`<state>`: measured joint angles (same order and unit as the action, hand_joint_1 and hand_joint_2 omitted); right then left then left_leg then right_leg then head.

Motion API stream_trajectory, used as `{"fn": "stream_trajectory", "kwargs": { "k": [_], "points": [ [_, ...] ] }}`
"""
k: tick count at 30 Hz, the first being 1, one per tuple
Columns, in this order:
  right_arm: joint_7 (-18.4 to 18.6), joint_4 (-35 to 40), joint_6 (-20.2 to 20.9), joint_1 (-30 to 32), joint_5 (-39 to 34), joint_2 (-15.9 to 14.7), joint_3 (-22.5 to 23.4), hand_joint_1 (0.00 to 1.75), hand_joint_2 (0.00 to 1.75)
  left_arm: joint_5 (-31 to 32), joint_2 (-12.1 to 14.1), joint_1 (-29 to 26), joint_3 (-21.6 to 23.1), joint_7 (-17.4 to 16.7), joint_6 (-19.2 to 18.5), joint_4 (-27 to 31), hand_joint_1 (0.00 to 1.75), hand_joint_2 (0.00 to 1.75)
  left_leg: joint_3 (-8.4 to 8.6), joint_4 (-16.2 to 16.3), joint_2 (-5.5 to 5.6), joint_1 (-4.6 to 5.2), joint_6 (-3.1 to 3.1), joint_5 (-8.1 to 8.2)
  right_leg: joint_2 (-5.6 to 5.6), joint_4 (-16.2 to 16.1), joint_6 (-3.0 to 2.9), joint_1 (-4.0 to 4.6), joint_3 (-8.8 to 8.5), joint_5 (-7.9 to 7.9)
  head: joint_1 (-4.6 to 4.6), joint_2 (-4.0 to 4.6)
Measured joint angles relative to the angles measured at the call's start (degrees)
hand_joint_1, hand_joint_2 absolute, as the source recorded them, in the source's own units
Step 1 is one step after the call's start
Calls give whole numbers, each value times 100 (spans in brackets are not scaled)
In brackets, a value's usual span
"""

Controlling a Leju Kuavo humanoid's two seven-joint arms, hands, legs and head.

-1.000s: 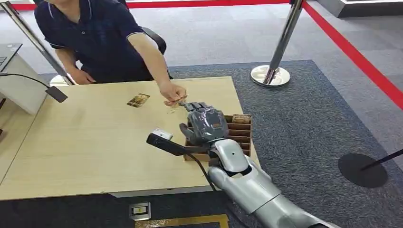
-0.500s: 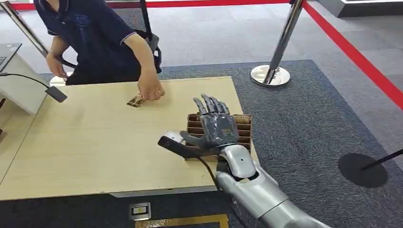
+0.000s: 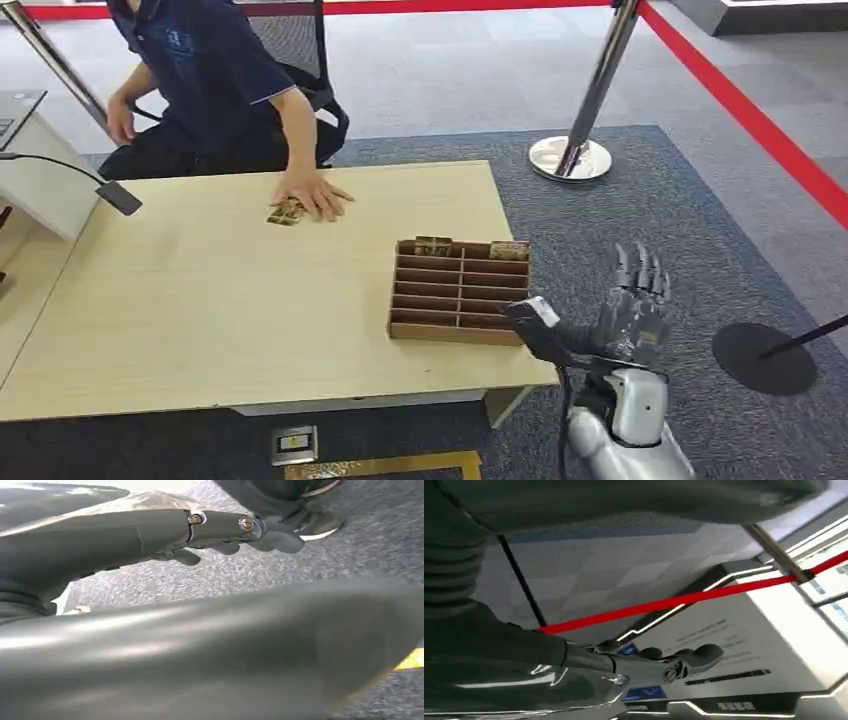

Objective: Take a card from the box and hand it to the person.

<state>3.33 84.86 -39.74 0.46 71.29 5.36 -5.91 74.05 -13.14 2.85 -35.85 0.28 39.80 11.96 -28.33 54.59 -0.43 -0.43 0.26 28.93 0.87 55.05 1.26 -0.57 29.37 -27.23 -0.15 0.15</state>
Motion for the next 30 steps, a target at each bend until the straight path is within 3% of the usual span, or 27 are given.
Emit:
{"fn": "stream_trajectory", "kwargs": {
  "k": [3, 7, 8, 11, 14, 18, 24, 26, 29, 30],
  "points": [
    [-894, 392, -33, 397, -707, 257, 1253, 0, 0, -9, -4, -37, -13, -72, 20, -2, 0, 0, 0, 0, -4, 0, 0, 1, 0, 0, 0, 0, 3, 0, 0, 0],
    [-1135, 282, -35, 553, -1358, 417, 2685, 0, 0, -83, -15, -38, -105, -111, 33, -2, 0, 0, 1, 0, -4, 1, -1, 1, 0, -2, 1, 0, -2, 1, 0, 0],
    [-1245, 79, -35, 532, -1543, 408, 3036, 0, 0, -105, -20, -41, -122, -109, 33, -2, 0, 175, 1, 0, -4, 1, -2, 1, 0, -2, 3, 0, -6, 2, 2, 0],
    [-1411, -868, 29, 353, -1820, 308, 4002, 0, 0, -149, -28, -43, -155, -83, 33, -2, 0, 175, 4, 0, -5, 2, -3, 2, 0, -5, 6, -1, -8, 5, -2, 0],
    [-1428, -2405, 24, 89, -1958, 80, 4788, 0, 0, -184, -42, -40, -195, -41, 33, -2, 0, 175, 7, 0, -3, 2, -4, 1, 0, -8, 7, -2, -11, 5, -4, 0],
    [-1154, -4444, 163, -173, -2047, -116, 5501, 0, 0, -205, -48, -27, -256, 37, -20, -2, 0, 175, 6, -1, -4, -1, -3, 2, 0, -7, 7, 0, -10, 4, -9, 0],
    [468, -6148, 1129, -294, -1859, -3, 5827, 0, 0, -188, -42, -15, -269, 253, -227, -2, 0, 175, 7, -4, -7, -12, 1, 1, 0, 0, -5, 8, -8, -2, -4, 0],
    [692, -6458, 1272, -313, -1874, 70, 5913, 0, 0, -157, -39, -5, -269, 370, -337, -2, 0, 175, 6, -5, -8, -12, 2, 0, 0, 1, -5, 12, -9, -2, -4, 0],
    [681, -6757, 1342, -337, -1907, 183, 5987, 0, 0, -98, -28, 0, -267, 479, -501, -2, 0, 175, 6, -5, -8, -10, 2, 0, 0, 1, -4, 10, -10, -2, -7, 0],
    [652, -6801, 1346, -344, -1920, 203, 6003, 0, 175, -78, -24, 2, -264, 492, -536, -2, 0, 175, 7, -4, -8, -10, 1, 0, 0, 1, -4, 10, -11, -1, -2, 0]
  ]
}}
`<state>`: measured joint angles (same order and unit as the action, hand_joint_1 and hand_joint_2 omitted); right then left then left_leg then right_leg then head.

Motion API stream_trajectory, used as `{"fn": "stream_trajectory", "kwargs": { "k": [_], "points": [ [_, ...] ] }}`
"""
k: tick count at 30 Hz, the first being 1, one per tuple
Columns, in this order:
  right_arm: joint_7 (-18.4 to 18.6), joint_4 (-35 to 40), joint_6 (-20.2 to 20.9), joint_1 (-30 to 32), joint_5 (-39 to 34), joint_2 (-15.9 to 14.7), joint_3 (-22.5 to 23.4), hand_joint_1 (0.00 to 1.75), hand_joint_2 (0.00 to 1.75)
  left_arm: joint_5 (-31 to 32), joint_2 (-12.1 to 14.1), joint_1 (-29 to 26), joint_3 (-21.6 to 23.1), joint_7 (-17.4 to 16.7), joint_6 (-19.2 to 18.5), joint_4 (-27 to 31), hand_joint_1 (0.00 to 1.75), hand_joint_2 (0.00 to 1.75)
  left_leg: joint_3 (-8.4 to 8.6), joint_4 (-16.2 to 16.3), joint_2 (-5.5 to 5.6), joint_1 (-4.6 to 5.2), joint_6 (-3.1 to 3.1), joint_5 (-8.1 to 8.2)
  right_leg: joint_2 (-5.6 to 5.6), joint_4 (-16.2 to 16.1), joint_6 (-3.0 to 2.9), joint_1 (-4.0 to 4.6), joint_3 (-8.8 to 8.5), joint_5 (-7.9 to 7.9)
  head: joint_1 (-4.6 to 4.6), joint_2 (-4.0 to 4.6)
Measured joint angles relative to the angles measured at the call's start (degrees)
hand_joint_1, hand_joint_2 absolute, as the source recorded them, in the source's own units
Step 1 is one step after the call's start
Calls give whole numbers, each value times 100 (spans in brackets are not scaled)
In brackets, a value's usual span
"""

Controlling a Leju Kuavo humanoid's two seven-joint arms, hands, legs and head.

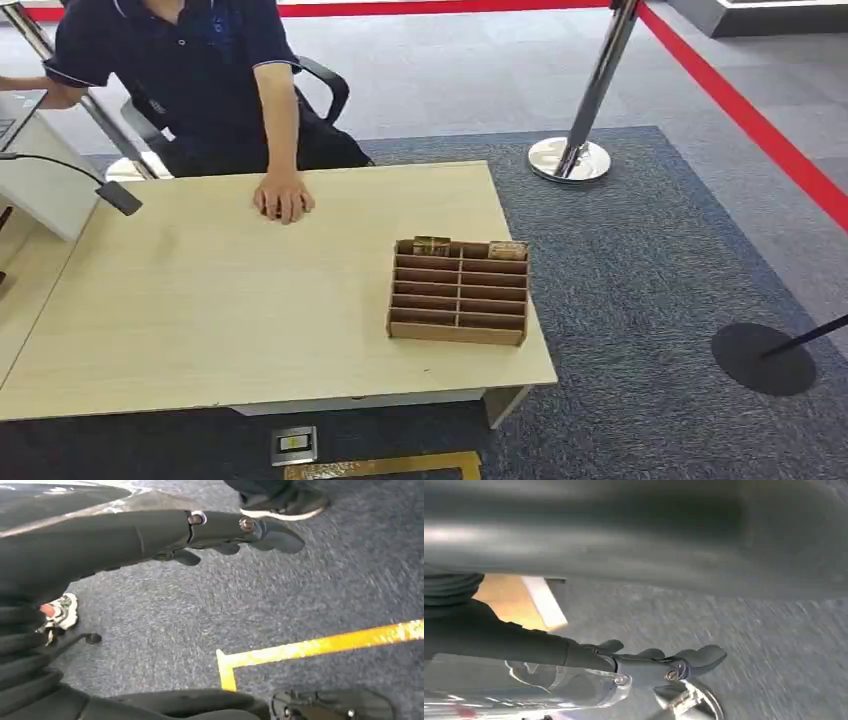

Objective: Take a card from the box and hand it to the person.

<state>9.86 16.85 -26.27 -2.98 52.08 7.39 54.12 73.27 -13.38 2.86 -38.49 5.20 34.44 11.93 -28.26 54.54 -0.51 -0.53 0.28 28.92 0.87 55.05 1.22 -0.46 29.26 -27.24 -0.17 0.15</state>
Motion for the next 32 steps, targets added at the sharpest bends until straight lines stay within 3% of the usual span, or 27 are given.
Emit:
{"fn": "stream_trajectory", "kwargs": {
  "k": [10, 29, 30, 32],
  "points": [
    [-697, -275, 262, -62, 15, 6, 35, 0, 175, -53, 63, 5, 46, 116, -168, 0, 0, 175, 4, 1, 0, 10, -1, 0, 0, -1, 4, -9, -1, 2, -2, 0],
    [-817, -175, 1103, 275, -1805, -293, -1650, 0, 175, -2620, 515, -370, 1269, -85, -1309, 210, 0, 175, 5, 0, 0, 9, -1, 0, 0, -1, 3, -9, 0, 2, -4, 0],
    [-822, -155, 1152, 301, -1904, -300, -1751, 0, 0, -2752, 538, -392, 1342, -94, -1370, 227, 0, 175, 5, 0, 0, 9, -1, 0, 0, -1, 3, -9, 0, 2, -2, 0],
    [-826, -120, 1237, 346, -2096, -328, -1954, 0, 0, -3025, 586, -432, 1480, -123, -1488, 267, 0, 175, 5, 0, 0, 9, -1, 0, 0, -1, 3, -9, 0, 2, -2, 0]
  ]
}}
